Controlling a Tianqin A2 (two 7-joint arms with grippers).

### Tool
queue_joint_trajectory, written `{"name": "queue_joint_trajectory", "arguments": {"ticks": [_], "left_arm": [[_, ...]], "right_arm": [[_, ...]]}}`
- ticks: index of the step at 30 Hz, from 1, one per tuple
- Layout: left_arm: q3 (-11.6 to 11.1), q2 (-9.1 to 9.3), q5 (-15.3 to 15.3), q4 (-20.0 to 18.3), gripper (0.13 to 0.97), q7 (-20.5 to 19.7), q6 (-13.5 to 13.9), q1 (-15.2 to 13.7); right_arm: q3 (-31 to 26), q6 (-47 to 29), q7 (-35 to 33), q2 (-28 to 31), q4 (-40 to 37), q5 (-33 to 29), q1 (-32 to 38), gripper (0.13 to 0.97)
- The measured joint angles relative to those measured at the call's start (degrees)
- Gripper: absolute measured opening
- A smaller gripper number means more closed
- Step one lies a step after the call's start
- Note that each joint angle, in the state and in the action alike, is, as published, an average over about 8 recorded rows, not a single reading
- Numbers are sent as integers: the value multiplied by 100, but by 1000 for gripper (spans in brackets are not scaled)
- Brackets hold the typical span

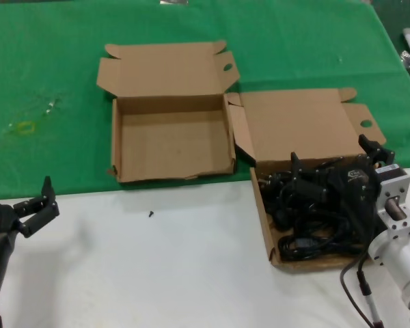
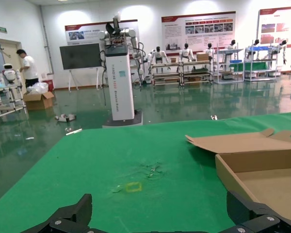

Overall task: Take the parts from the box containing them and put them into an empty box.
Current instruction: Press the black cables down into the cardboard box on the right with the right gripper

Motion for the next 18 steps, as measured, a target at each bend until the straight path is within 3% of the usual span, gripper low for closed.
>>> {"name": "queue_joint_trajectory", "arguments": {"ticks": [18], "left_arm": [[0,0,0,0,966,0,0,0]], "right_arm": [[0,0,0,0,0,0,0,966]]}}
